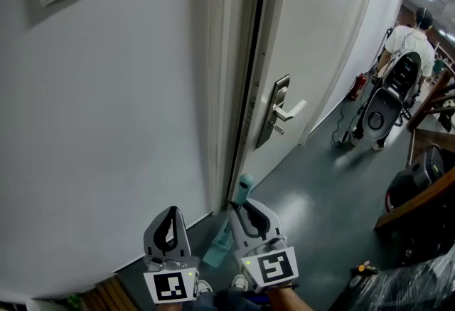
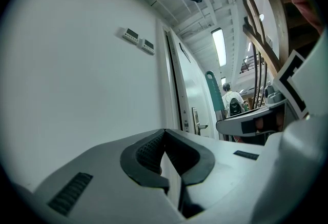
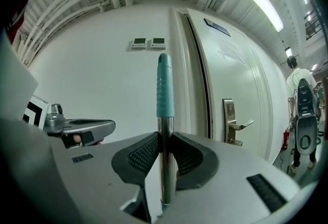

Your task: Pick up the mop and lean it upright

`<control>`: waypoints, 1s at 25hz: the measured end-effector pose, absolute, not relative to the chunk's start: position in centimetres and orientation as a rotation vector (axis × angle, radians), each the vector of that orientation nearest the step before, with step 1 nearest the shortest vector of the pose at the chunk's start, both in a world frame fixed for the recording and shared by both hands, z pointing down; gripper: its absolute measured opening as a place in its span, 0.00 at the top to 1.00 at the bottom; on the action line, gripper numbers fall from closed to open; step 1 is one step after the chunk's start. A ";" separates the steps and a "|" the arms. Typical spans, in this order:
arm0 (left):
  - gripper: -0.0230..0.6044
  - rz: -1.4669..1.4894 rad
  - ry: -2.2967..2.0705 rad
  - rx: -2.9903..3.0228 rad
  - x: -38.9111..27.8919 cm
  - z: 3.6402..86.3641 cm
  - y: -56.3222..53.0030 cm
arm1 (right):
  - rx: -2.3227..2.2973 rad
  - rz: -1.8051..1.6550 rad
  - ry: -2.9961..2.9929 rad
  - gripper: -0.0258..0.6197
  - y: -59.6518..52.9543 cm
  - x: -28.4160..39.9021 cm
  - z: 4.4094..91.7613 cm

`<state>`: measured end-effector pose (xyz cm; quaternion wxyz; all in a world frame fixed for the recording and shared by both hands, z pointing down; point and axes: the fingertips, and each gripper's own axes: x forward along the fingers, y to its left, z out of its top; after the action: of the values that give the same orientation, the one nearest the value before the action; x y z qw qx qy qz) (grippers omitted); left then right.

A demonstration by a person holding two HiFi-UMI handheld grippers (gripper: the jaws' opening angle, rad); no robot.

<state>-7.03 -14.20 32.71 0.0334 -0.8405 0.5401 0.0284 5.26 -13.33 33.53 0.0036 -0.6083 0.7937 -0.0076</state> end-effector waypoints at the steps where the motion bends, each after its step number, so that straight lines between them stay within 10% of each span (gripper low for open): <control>1: 0.94 0.087 1.663 -2.585 -7.1 32.7 -14.2 | -1.906 -0.025 2.492 0.82 -13.3 5.2 33.6; 25: 0.94 0.064 1.688 -2.570 -8.9 34.4 -13.8 | -1.894 -0.140 2.570 0.82 -14.6 2.6 38.7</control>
<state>-8.88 -13.77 34.38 0.0331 -0.8352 0.5485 0.0207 2.64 -14.57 38.73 -0.0270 -0.5924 0.8040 -0.0438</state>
